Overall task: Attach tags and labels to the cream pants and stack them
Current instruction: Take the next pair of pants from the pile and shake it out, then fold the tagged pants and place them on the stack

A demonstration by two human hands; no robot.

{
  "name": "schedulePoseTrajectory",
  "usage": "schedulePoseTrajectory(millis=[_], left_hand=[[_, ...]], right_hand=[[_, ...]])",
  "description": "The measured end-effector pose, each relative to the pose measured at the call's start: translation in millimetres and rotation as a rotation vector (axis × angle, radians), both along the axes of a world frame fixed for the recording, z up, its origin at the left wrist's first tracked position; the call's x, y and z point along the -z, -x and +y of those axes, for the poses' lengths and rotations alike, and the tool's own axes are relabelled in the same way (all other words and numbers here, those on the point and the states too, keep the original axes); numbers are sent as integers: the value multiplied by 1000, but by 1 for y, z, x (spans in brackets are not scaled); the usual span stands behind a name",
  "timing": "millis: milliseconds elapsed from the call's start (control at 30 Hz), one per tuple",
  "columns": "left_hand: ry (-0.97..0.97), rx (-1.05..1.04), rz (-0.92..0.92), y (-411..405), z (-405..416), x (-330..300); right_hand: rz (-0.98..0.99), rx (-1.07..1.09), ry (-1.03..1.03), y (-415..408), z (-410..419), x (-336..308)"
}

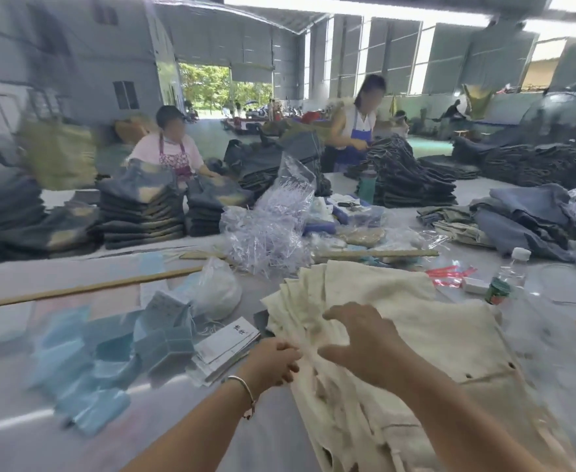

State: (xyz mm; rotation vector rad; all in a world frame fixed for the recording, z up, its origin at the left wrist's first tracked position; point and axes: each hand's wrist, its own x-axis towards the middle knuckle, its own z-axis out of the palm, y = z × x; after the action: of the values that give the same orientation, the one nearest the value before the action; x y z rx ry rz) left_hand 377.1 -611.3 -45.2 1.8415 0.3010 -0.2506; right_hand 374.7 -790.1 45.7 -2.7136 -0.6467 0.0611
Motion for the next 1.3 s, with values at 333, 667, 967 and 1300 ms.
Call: schedulePoseTrajectory(millis=[333,667,967,1300], left_hand=[[-198,-493,-98,201,284,-13],[-1114,-887,-105,348,599,-6],[-1263,-436,271,290,759,10],[-1279,-194,143,276,807,12]], right_hand=[[74,-589,-455,83,243,20],[338,-692,-413,166,539,104],[461,-544,-277,162,628,144],[500,-466,-238,147,646,151]])
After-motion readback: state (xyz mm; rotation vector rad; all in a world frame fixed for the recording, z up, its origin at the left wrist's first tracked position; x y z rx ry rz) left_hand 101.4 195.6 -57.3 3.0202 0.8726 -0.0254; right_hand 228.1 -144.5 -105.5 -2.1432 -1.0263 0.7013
